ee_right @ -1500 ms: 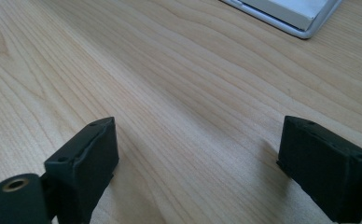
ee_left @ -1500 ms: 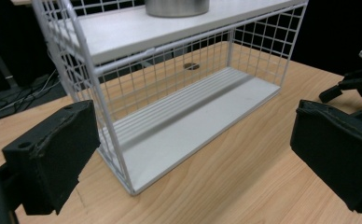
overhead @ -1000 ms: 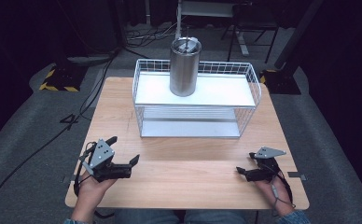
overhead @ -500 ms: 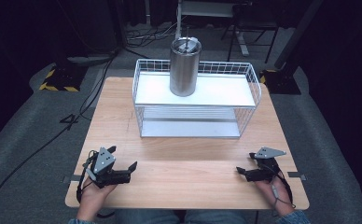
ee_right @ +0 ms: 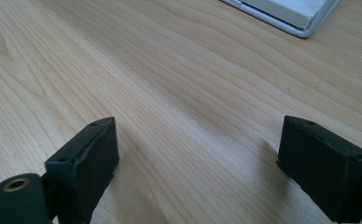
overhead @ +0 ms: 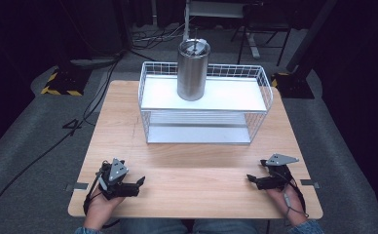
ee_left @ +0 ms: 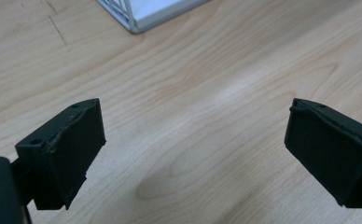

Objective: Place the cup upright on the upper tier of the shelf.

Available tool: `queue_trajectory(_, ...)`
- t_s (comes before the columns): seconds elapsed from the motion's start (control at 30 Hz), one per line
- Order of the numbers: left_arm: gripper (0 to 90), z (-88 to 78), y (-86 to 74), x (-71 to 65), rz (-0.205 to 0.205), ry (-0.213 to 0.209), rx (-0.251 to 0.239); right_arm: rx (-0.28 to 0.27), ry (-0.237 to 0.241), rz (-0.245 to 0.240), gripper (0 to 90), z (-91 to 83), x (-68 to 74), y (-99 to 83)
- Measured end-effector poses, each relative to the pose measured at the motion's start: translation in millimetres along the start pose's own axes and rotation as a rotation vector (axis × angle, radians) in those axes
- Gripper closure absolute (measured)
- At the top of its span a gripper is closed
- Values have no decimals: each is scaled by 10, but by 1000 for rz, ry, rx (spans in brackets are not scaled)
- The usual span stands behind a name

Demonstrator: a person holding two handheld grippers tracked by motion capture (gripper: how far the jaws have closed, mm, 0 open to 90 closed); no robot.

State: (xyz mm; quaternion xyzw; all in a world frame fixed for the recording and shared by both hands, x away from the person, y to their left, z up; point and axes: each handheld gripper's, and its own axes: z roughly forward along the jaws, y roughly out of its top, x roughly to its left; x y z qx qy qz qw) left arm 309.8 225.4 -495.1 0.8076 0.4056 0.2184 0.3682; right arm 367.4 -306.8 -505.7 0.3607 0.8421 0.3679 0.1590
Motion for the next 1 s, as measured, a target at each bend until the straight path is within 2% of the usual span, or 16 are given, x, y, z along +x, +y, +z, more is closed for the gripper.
queue_trajectory(0.13, 55, 30, -3, -3, -4, 10, 32, 0, 0, 0, 128, 0, 0, 0)
queue_trajectory(0.23, 63, 60, -5, -12, -21, 26, 75, 0, 0, 0, 129, 0, 0, 0)
queue_trajectory(0.4, 67, 106, -15, -27, -37, 15, 124, 0, 0, 0, 129, 0, 0, 0)
queue_trajectory(0.43, 67, 111, -14, -21, -27, 17, 134, 0, 0, 0, 129, 0, 0, 0)
queue_trajectory(0.57, 65, 132, -22, -8, -84, -8, 142, 0, 0, 0, 129, 0, 0, 0)
queue_trajectory(0.67, 50, 142, -31, 7, -105, -13, 137, 1, -1, 0, 129, -1, 1, 0)
queue_trajectory(1.0, 40, 146, -31, 14, -100, -13, 142, 0, 0, 0, 129, 0, 0, 0)
